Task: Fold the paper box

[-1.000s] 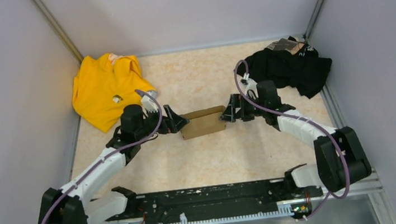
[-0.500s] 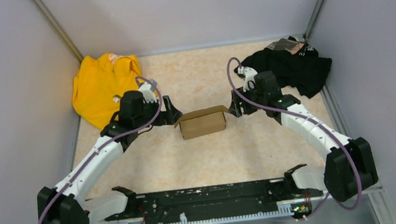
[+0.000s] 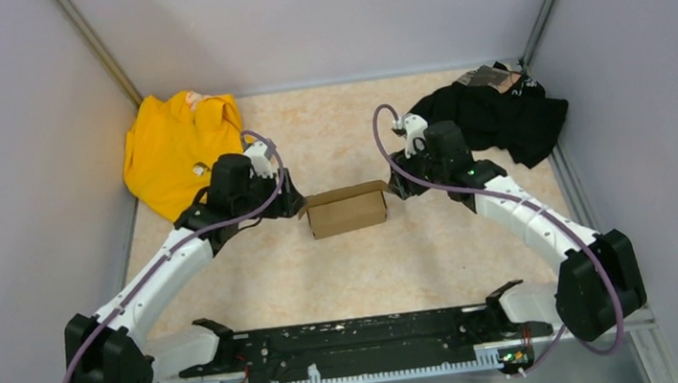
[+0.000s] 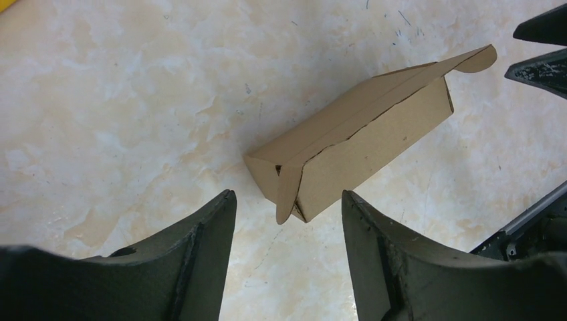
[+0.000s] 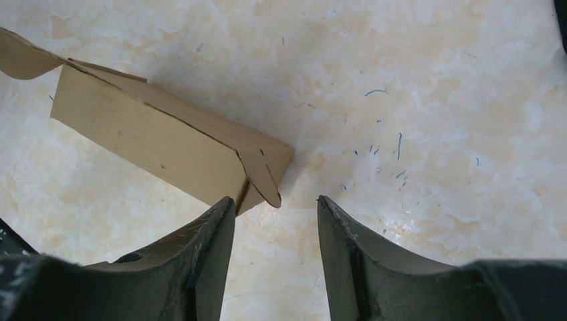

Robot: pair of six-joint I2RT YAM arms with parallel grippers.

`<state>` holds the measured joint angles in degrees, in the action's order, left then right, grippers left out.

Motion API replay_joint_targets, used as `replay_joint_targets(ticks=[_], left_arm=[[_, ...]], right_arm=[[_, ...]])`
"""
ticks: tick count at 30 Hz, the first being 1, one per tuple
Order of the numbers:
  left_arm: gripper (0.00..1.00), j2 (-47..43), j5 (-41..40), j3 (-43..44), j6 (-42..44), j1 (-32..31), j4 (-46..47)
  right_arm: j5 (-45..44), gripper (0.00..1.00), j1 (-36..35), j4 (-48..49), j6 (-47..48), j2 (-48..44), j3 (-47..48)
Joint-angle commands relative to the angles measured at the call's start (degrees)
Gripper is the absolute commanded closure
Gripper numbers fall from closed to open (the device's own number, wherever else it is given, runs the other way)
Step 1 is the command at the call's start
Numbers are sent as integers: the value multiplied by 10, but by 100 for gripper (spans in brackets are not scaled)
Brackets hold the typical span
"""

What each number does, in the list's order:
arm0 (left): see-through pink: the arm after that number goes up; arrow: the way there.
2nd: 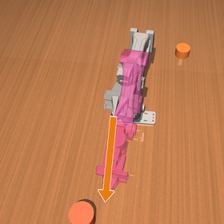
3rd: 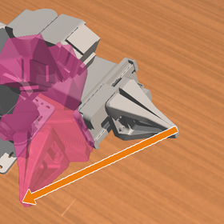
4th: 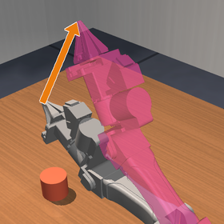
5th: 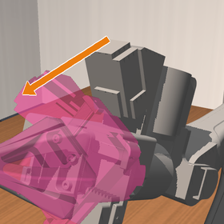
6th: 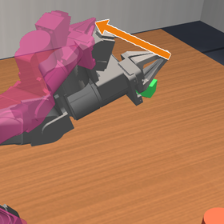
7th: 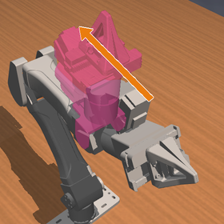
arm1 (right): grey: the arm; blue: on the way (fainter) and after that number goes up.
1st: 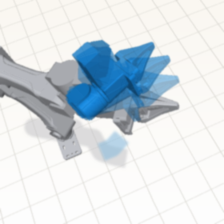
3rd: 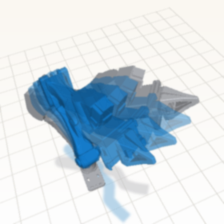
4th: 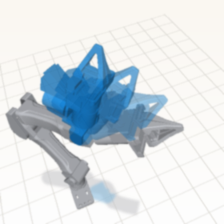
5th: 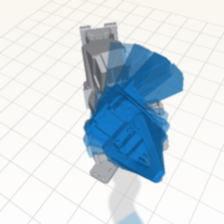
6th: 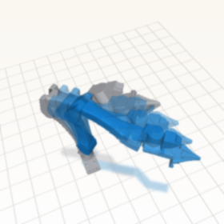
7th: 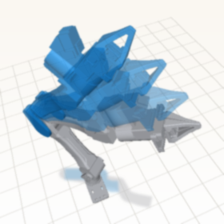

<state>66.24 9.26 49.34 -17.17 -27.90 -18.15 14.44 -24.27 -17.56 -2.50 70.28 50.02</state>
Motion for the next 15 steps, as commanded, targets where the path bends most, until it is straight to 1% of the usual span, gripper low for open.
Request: replay_joint_targets(ticks=[1,4,10,15], left_arm=[[36,10,-20,27,19,-18,-16],[35,14,-34,33,24,-32,-24],[33,17,-38,37,27,-47,-28],[32,20,-51,32,30,-55,-37]], right_arm=[[12,53,-5,35,15,17,42],[22,54,-6,41,15,25,47],[30,55,-8,40,18,34,52],[31,55,-11,40,20,36,52]])
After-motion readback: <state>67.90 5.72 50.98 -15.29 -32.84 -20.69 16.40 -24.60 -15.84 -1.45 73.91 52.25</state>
